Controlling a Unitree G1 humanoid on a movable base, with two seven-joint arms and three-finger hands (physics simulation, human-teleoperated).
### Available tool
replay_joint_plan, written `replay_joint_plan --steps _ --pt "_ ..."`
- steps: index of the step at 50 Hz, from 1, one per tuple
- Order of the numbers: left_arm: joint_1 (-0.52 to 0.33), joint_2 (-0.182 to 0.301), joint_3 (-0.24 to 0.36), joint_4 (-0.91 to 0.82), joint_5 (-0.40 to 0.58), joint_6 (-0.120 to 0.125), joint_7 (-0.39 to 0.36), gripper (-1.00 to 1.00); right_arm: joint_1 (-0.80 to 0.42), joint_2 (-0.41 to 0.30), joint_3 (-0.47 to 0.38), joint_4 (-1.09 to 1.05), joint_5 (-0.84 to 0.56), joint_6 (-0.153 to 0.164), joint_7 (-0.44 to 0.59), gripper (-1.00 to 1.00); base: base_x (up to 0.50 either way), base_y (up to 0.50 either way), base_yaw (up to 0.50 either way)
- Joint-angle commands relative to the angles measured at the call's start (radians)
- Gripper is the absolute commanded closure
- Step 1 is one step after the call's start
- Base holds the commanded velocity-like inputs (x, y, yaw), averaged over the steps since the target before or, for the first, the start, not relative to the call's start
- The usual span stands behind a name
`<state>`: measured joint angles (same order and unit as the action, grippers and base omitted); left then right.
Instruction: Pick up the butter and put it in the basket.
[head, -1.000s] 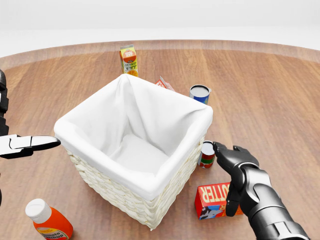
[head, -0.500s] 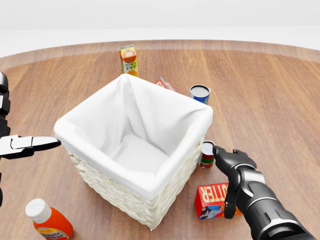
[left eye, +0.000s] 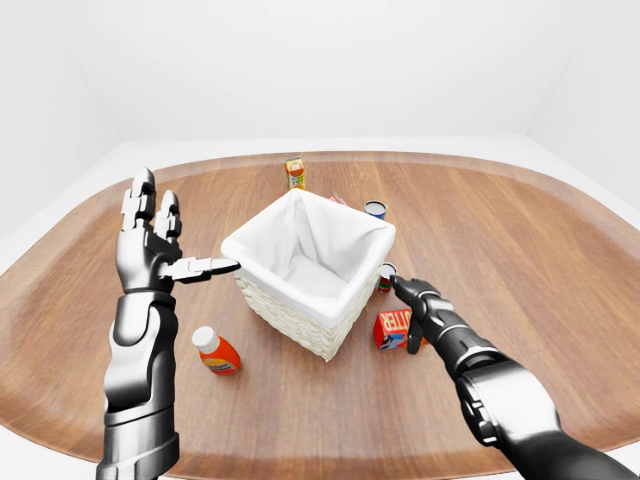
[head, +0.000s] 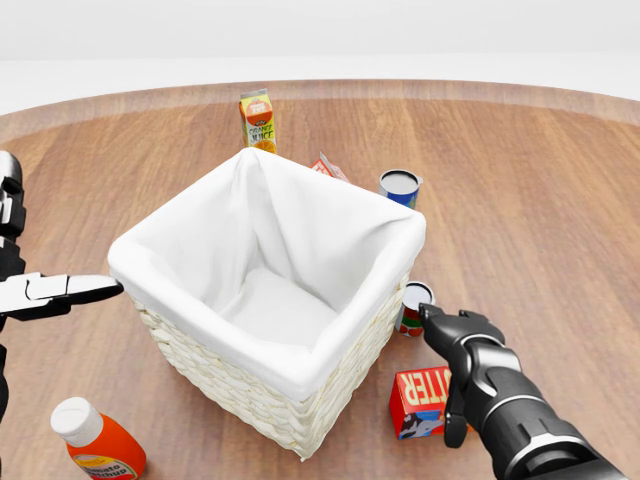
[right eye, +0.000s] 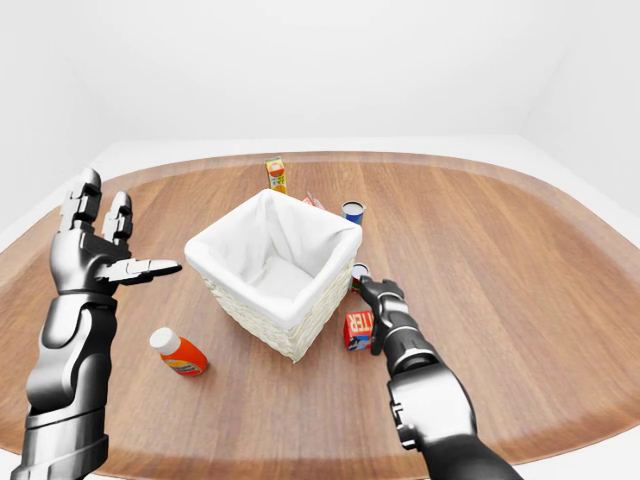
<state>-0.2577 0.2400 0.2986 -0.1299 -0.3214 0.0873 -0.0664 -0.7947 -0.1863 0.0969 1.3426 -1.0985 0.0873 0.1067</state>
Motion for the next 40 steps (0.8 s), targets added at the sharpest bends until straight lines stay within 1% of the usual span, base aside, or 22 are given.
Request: replay_joint_plan --steps 1,4,7,9,16,17,18,22,40 --pt "0.003 0.001 0.001 0.017 0.0 0.0 -0.004 -1.0 0.004 0.011 -0.002 0.017 -0.009 0.0 -0.002 -1.0 0.0 0.0 0.0" --pt "-0.007 0.007 0.004 0.004 -0.007 0.0 0.003 -1.0 0.008 0.012 -0.002 0.02 -0.012 0.0 -0.003 -1.0 0.0 0.0 0.0" --pt "0.002 0.001 0.0 0.025 0.0 0.0 -0.005 -1.0 0.014 0.016 0.0 0.024 -0.018 0.0 0.001 -1.0 0.0 0.0 0.0" --pt "-0.007 0.007 0.003 0.007 -0.007 0.0 0.002 -1.0 0.016 0.017 0.0 0.026 -0.023 0.0 0.0 -1.0 0.0 0.0 0.0" --pt "-0.001 0.003 0.001 0.03 -0.001 0.0 -0.005 -1.0 0.02 0.019 0.0 0.03 -0.035 0.0 0.006 -1.0 0.0 0.0 0.0" --pt "0.0 0.003 0.001 0.03 -0.001 0.0 -0.005 -1.0 0.02 0.019 -0.002 0.029 -0.035 0.0 0.004 0.07 0.0 0.0 0.0" --pt "0.0 0.003 0.0 0.029 -0.001 0.0 -0.005 -1.0 0.02 0.019 -0.002 0.029 -0.036 0.0 0.001 1.0 0.0 0.0 0.0" --pt "-0.009 0.009 0.004 0.012 -0.008 0.0 0.004 -1.0 0.027 0.021 0.001 0.03 -0.044 0.0 0.005 1.0 0.0 0.0 0.0" --pt "-0.002 0.002 -0.003 0.031 0.001 0.0 -0.002 -1.0 0.034 0.017 -0.005 0.029 -0.042 0.0 0.0 1.0 0.0 0.0 0.0"
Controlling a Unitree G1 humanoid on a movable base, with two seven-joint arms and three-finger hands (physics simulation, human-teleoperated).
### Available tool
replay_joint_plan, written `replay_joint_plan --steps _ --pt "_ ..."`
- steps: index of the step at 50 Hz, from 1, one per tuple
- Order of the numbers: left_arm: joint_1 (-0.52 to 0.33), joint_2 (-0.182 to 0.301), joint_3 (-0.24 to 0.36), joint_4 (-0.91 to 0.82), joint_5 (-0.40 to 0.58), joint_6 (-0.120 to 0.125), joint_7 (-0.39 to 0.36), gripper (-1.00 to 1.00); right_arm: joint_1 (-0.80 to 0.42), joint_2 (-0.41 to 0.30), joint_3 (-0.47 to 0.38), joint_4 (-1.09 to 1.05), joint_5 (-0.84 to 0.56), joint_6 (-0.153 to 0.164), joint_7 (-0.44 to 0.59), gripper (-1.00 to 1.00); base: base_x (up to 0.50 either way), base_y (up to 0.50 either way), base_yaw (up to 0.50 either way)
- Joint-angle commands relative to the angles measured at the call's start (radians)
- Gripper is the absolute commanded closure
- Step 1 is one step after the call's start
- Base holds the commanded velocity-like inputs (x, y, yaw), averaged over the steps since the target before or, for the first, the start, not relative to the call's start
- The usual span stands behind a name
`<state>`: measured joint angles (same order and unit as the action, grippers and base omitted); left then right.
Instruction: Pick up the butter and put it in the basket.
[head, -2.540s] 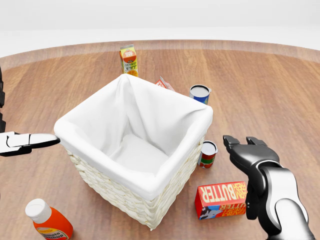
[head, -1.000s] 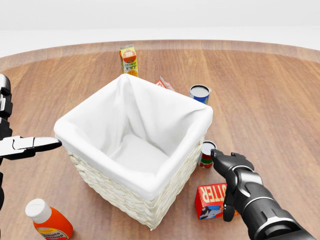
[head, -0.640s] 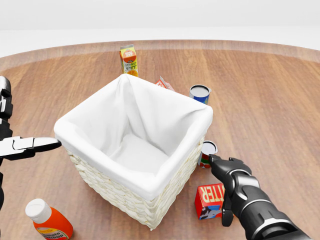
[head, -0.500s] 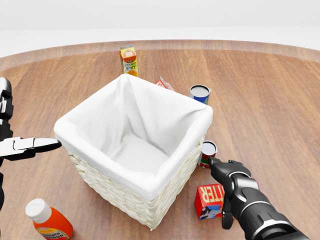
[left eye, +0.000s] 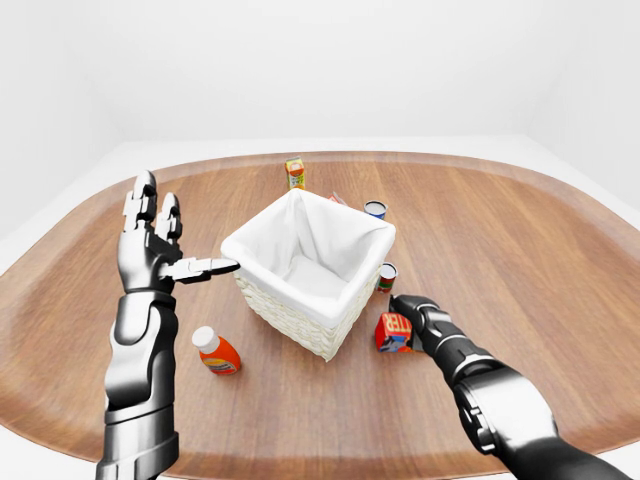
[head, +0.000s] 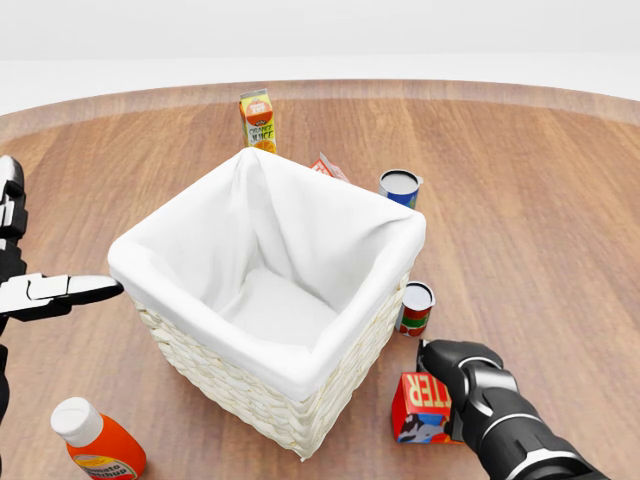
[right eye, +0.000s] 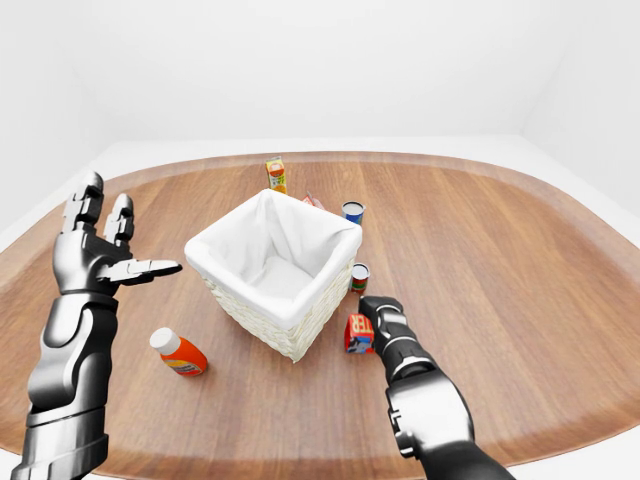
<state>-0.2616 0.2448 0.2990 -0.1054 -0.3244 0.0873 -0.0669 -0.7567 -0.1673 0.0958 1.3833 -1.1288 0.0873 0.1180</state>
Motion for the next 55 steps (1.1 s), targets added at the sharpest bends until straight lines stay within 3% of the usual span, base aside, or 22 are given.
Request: replay_joint_plan --steps 1,17,27,42,55 --pt "0.002 -0.003 -0.004 0.008 0.004 0.0 -0.002 -1.0 -0.004 -0.002 -0.004 -0.012 -0.011 0.0 -0.011 1.0 0.0 0.0 0.0" --pt "0.009 -0.002 0.002 0.009 0.0 0.0 -0.005 -1.0 0.008 -0.02 0.004 -0.051 0.014 0.0 -0.023 1.0 0.0 0.0 0.0" --pt "0.014 -0.003 0.004 0.002 -0.002 0.0 -0.004 -1.0 0.031 -0.056 0.008 -0.182 0.022 0.0 0.052 1.0 0.0 0.0 0.0" --pt "0.017 -0.001 0.01 -0.028 -0.01 0.0 -0.002 -1.0 0.243 -0.101 -0.048 -0.761 -0.18 0.0 0.429 1.0 0.0 0.0 0.0" --pt "0.018 0.0 0.013 -0.029 -0.012 0.0 -0.002 -1.0 0.274 -0.098 -0.122 -0.992 -0.25 0.0 0.58 1.0 0.0 0.0 0.0"
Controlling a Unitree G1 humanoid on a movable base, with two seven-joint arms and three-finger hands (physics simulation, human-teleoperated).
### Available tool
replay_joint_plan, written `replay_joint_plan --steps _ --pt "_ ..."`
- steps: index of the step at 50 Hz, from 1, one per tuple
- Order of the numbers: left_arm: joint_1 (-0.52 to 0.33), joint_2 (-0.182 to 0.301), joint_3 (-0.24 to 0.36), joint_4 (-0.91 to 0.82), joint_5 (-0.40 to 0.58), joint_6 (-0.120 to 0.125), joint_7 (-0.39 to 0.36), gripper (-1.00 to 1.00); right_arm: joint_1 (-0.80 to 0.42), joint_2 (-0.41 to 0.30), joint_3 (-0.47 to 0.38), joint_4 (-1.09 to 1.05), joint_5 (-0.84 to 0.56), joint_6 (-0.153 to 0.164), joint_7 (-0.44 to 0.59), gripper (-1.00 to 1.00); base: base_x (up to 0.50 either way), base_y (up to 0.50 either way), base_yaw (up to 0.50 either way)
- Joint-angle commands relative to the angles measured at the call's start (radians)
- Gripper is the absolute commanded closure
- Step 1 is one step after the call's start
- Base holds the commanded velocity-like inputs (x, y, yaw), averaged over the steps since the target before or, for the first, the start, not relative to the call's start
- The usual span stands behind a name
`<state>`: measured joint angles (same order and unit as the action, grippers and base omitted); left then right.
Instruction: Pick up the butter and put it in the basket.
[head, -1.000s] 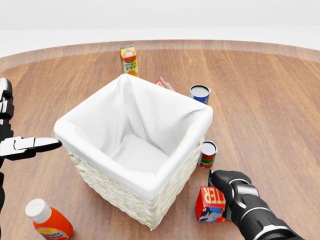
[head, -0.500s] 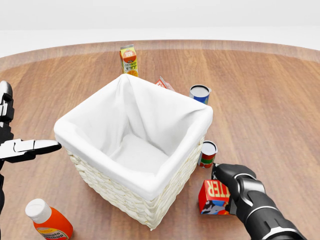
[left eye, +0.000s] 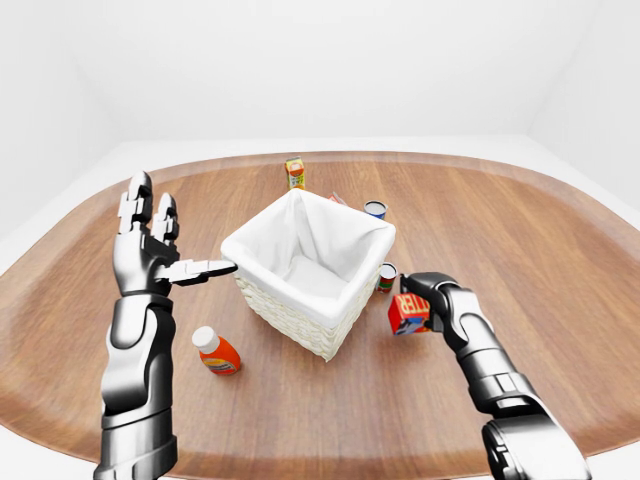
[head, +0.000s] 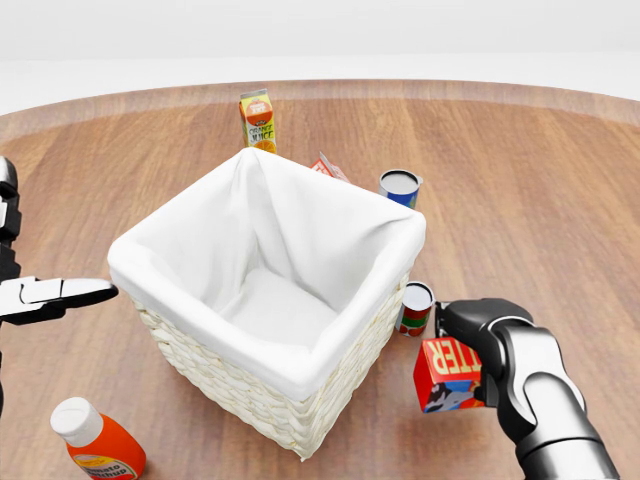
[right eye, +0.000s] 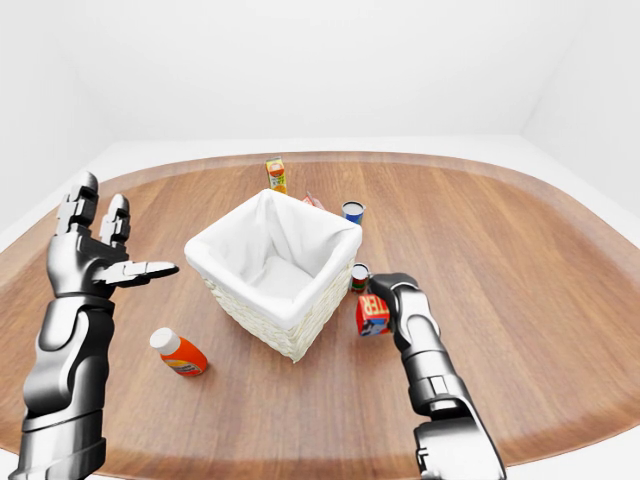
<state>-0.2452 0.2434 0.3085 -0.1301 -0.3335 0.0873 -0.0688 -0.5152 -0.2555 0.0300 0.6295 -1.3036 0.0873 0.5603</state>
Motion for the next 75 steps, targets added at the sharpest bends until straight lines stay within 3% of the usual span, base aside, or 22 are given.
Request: replay_joint_plan --steps 1,23,39,59,75 --pt "0.001 0.001 0.003 -0.003 -0.003 0.0 0.0 -1.0 0.035 -0.012 -0.059 -0.259 -0.08 0.0 0.138 1.0 0.0 0.0 0.0" --pt "-0.003 0.008 0.009 0.012 -0.008 0.0 0.0 -1.0 0.004 -0.029 -0.118 -0.512 -0.106 0.0 0.138 1.0 0.0 0.0 0.0" --pt "-0.007 0.008 0.002 0.048 -0.001 0.0 -0.004 -1.0 -0.102 -0.026 -0.123 -0.586 -0.101 0.0 0.138 1.0 0.0 0.0 0.0" --pt "-0.006 0.015 0.014 0.035 -0.013 0.0 -0.005 -1.0 -0.293 0.052 -0.062 -0.5 -0.054 0.0 0.138 1.0 0.0 0.0 0.0" --pt "-0.007 0.025 0.028 0.052 -0.026 0.0 -0.007 -1.0 -0.348 0.142 -0.008 -0.407 -0.036 0.0 0.138 1.0 0.0 0.0 0.0"
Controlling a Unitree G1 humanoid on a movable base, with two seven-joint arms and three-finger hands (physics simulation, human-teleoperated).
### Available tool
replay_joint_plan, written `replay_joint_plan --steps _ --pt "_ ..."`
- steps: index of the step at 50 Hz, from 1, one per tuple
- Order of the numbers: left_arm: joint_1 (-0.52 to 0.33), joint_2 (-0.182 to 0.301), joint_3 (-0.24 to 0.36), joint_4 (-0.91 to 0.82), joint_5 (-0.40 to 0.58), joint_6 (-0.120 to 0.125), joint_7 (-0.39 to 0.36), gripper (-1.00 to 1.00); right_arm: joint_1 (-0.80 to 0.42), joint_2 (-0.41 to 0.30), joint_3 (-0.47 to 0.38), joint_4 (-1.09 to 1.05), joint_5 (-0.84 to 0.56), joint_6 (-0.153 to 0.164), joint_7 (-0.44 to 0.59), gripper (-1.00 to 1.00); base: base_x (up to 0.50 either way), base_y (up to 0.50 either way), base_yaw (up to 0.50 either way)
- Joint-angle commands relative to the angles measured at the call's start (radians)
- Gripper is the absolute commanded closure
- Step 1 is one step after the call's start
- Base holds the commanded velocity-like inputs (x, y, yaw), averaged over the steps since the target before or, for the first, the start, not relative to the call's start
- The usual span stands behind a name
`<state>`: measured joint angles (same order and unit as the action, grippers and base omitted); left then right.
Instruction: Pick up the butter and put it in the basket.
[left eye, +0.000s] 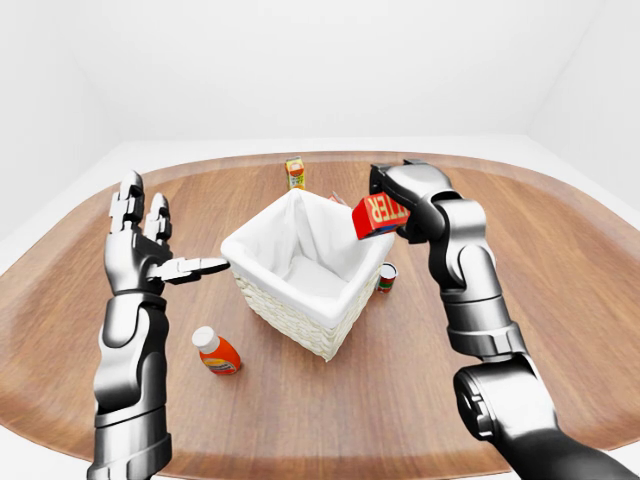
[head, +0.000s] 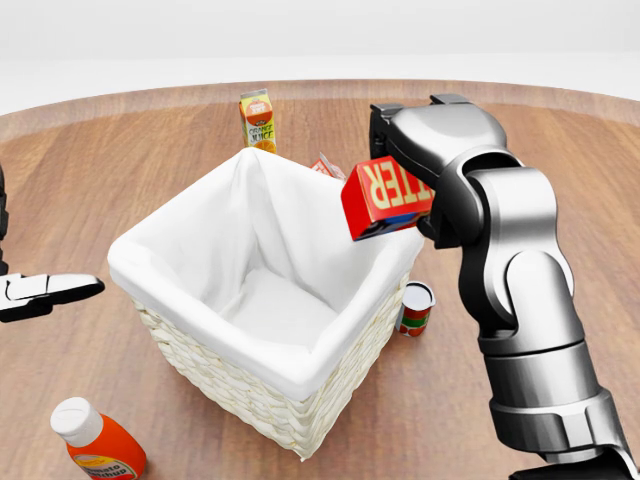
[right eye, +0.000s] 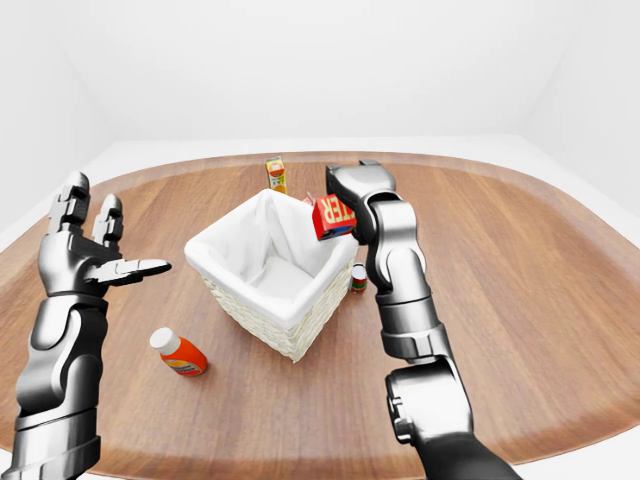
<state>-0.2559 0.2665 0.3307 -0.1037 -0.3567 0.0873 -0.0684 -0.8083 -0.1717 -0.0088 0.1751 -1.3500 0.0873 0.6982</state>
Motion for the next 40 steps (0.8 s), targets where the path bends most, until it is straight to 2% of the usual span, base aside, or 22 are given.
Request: replay_joint_plan --steps 1,13,26,40 --pt "0.005 0.002 0.006 0.029 -0.004 0.0 -0.008 -1.0 -0.06 0.064 0.033 0.055 0.015 0.0 0.0 1.0 0.0 0.0 0.0" --pt "0.01 0.011 0.017 0.043 -0.015 0.0 -0.013 -1.0 -0.127 0.135 0.06 0.181 0.126 0.0 0.0 1.0 0.0 0.0 0.0" --pt "0.005 0.017 0.017 0.083 -0.019 0.0 -0.02 -1.0 -0.196 0.2 0.075 0.282 0.296 0.0 -0.21 1.0 0.0 0.0 0.0" --pt "0.001 0.018 0.009 0.129 -0.015 0.0 -0.027 -1.0 -0.206 0.24 0.096 0.348 0.423 0.0 -0.4 1.0 0.0 0.0 0.0"
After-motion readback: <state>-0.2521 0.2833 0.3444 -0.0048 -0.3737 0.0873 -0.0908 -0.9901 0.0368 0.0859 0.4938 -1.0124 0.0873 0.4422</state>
